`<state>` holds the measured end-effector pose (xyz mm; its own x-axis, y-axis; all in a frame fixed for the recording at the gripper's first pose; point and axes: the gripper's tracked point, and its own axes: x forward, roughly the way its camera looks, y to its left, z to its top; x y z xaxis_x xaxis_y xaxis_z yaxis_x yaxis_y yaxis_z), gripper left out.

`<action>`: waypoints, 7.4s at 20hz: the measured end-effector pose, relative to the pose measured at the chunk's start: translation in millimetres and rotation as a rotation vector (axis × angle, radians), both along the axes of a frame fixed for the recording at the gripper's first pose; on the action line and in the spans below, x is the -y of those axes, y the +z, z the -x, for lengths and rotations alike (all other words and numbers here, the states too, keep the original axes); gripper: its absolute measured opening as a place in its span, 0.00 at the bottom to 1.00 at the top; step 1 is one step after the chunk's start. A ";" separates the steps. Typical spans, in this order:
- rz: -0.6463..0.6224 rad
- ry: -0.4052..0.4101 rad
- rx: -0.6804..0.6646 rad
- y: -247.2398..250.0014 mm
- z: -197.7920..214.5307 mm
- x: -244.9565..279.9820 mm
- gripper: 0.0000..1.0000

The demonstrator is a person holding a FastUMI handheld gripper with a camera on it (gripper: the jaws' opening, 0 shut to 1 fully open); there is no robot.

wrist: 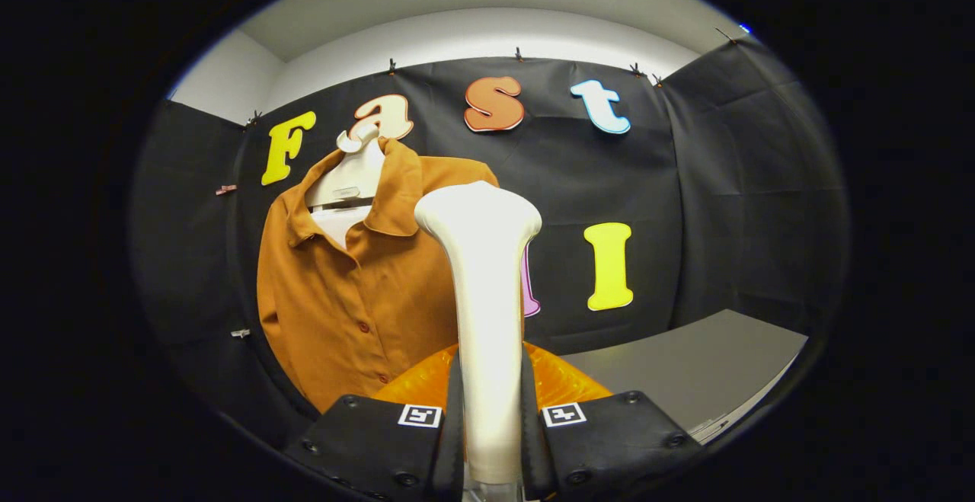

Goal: Iron the clothes twice with a garment steamer, once on the left side and once on the right side.

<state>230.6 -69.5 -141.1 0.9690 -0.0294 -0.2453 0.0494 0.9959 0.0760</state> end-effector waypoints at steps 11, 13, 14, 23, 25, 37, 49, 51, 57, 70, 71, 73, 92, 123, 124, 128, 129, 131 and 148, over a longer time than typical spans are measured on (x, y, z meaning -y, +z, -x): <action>0.076 -0.056 -0.119 -43.7 -17.2 -59.5 0.33; 0.099 -0.073 -0.156 -56.9 -18.3 -59.6 0.33; 0.111 -0.080 -0.177 -62.9 -18.5 -59.6 0.33; 0.115 -0.084 -0.345 -124.9 -7.1 -62.7 0.34; 0.108 -0.083 -0.383 -140.4 -1.7 -63.4 0.34; 0.055 -0.102 -0.599 -212.9 43.7 -62.5 0.34; 0.087 -0.125 -0.388 -125.9 46.4 -62.8 0.34; 0.102 -0.110 -0.315 -98.4 39.5 -71.9 0.34; 0.101 -0.012 -0.151 -41.9 21.5 -123.3 0.33; 0.055 0.194 -0.138 -53.3 2.8 -228.9 0.33; 0.057 0.189 -0.148 -57.4 0.2 -228.7 0.33; 0.064 0.174 -0.172 -68.0 -4.7 -226.6 0.33; 0.010 0.189 -0.556 -215.7 0.5 -245.7 0.34; 0.049 0.205 -0.006 -12.4 37.1 -165.4 0.33; 0.052 0.203 0.025 -3.2 39.2 -159.7 0.33; 0.058 0.173 0.093 16.4 47.1 -135.7 0.33; 0.059 0.170 0.098 17.2 47.6 -129.9 0.33; 0.055 0.166 0.108 19.1 48.3 -121.0 0.33; 0.034 0.139 0.149 31.6 49.5 -88.9 0.33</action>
<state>181.1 19.3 -109.5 0.9898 0.1015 -0.0996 -0.0981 0.9944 0.0388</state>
